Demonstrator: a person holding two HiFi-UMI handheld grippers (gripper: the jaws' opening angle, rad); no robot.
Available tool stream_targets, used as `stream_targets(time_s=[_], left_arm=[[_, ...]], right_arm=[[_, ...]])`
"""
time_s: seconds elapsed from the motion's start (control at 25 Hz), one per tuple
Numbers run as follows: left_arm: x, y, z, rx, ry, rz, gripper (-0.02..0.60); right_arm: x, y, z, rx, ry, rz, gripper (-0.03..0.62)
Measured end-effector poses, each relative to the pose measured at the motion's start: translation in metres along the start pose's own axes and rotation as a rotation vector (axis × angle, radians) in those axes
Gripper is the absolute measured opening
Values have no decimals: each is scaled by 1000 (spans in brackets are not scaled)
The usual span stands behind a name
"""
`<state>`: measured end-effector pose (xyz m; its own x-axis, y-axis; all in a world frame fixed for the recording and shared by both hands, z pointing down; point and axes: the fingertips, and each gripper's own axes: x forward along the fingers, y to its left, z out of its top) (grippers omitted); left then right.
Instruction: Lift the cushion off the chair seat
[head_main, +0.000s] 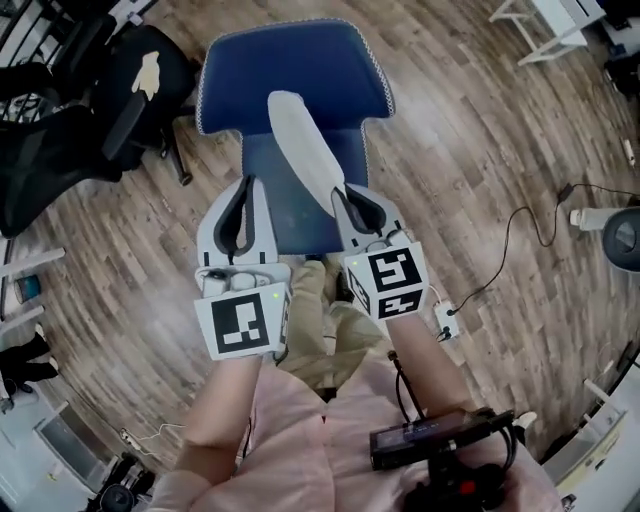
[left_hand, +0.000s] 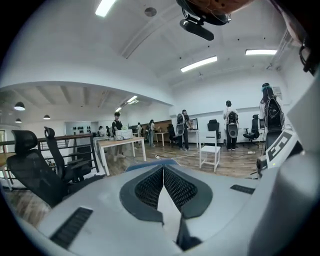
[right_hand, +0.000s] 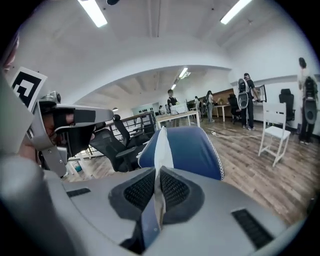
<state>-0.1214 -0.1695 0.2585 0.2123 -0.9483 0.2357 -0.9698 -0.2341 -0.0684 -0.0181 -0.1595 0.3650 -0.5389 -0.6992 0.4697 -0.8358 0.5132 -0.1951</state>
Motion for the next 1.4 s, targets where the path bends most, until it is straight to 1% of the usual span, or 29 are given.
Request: stream_targets(time_s=[0.08, 0.24, 0.4, 0.68, 0.88, 1.16, 1.4], left_arm=[[-18, -7, 23, -4, -41, -2, 14], [-45, -22, 75, -5, -160, -11, 14], [-72, -37, 118, 3, -234, -25, 14], [-110, -47, 178, 35, -358, -12, 14], [-128, -49, 194, 57, -402, 1, 14], [-132, -51, 204, 60, -417, 11, 14], [-131, -57, 203, 56, -423, 10, 15]], right_arm=[[-26, 7, 22, -33, -28, -13, 28], [-71, 11, 76, -115, -118, -39, 28], [-117, 16, 125, -175, -213, -67, 29], [-173, 32, 179, -260, -356, -102, 29], [-190, 44, 189, -309, -400, -117, 29], [-199, 46, 196, -347, -415, -133, 29], [-202, 43, 195, -362, -419, -139, 28]])
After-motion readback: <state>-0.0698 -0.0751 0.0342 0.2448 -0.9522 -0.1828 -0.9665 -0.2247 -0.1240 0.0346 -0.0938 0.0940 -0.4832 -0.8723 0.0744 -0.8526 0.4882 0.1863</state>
